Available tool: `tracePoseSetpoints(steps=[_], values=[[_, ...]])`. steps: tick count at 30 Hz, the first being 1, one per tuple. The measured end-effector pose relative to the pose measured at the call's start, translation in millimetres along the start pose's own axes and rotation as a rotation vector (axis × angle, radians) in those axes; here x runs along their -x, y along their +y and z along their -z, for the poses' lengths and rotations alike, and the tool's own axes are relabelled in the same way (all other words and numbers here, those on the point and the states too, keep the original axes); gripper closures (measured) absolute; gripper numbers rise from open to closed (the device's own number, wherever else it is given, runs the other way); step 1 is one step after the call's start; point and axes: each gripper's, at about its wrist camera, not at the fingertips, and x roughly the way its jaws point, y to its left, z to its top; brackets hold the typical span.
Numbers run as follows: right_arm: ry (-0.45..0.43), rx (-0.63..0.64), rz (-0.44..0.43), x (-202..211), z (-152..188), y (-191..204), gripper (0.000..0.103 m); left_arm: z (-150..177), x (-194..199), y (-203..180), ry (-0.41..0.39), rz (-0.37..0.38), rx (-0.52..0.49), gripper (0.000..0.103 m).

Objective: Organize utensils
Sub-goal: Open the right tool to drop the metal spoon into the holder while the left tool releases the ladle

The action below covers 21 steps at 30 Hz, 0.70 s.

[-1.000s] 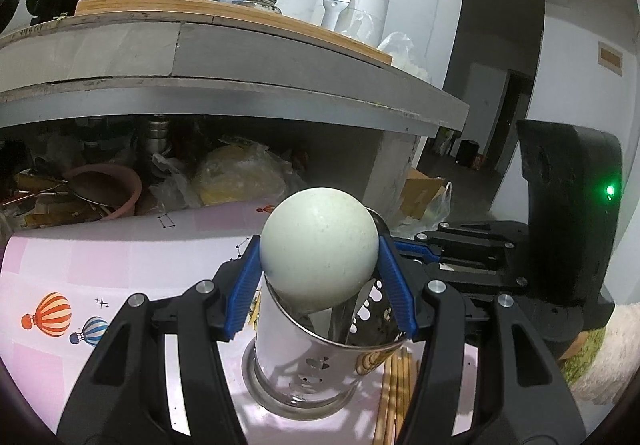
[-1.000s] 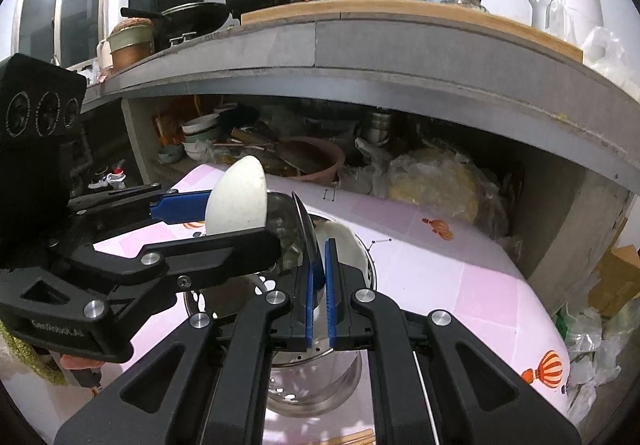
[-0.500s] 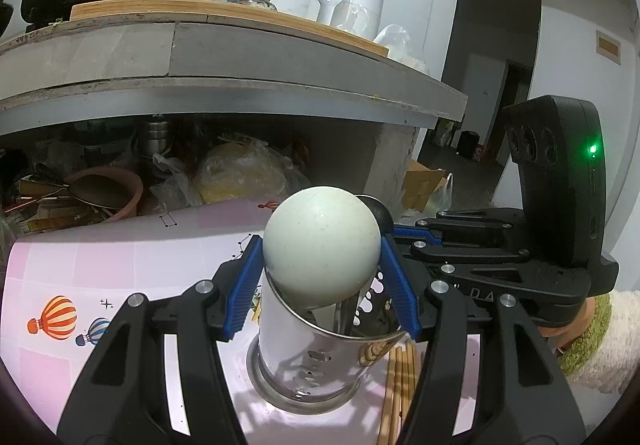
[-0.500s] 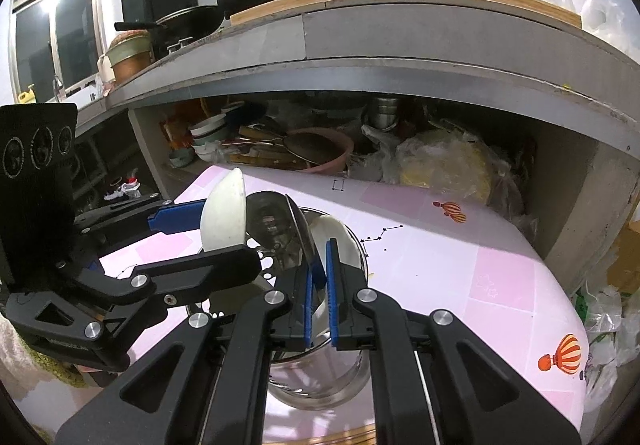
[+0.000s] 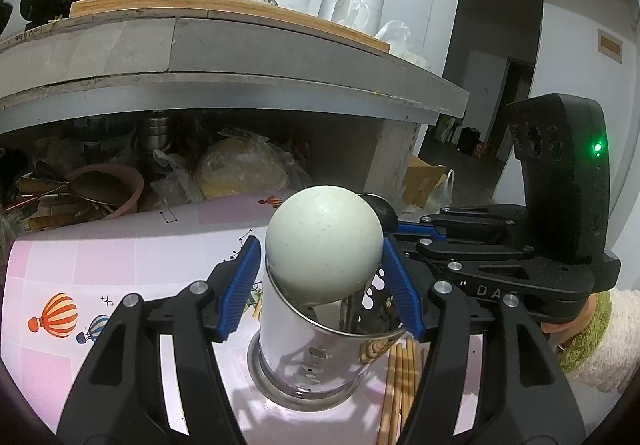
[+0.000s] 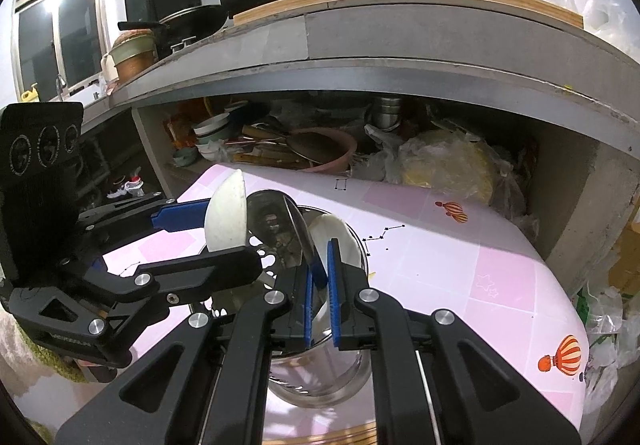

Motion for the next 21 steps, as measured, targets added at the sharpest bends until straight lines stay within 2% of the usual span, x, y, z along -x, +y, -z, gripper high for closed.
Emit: tracePoseSetpoints(steps=[17,18,20,21], values=[[-0.036,-0.050,-0.043,12.7,-8.7,-12.8,0.092,0.5,3.1,0.1,0.003,0.004,0.011,0.040],[-0.040,-0.055,-0.045,14.7,-9.3,-13.4,0.091,0.4,4.3,-0.4,0.002,0.006,0.012,0.039],[-0.050,-0.061,-0.051,19.6,-10.0,-14.5,0.082,0.2,6.7,-0.5,-0.001,0.007,0.012,0.037],[-0.057,-0.062,-0.055,21.8,-10.6,-14.8,0.081,-0.1,8.7,-1.1,-0.004,0.008,0.011,0.036]])
